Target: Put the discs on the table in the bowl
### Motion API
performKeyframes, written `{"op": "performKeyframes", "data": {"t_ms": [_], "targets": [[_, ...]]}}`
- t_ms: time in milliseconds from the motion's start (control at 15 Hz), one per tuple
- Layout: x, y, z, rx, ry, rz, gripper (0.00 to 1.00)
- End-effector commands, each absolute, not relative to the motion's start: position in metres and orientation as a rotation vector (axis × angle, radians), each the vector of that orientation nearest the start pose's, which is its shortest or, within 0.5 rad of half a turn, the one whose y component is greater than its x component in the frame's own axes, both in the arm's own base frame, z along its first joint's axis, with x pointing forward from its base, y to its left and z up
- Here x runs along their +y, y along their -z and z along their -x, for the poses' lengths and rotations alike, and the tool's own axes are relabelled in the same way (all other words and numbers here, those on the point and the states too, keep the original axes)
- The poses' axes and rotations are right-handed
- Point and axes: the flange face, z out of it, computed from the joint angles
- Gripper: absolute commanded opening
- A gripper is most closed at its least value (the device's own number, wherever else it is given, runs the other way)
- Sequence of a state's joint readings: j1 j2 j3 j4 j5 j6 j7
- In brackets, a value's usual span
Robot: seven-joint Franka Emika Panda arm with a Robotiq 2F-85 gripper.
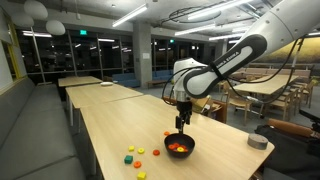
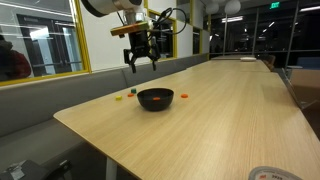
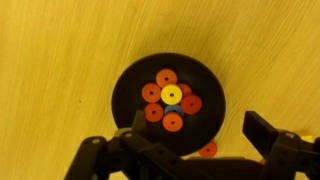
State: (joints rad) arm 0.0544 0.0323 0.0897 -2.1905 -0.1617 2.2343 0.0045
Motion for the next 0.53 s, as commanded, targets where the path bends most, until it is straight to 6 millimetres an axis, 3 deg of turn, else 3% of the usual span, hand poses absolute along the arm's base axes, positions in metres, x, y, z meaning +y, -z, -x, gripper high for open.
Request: {"op": "performKeyframes", "data": {"t_ms": [0, 200, 467], "targets": [[0.096, -0.387, -0.579, -0.511, 0.075, 3.167, 1.0], [0.117, -0.383, -0.6, -0.604, 0.081, 3.113, 1.0], [0.128, -0.363, -0.622, -0.724, 0.053, 3.053, 1.0]]}}
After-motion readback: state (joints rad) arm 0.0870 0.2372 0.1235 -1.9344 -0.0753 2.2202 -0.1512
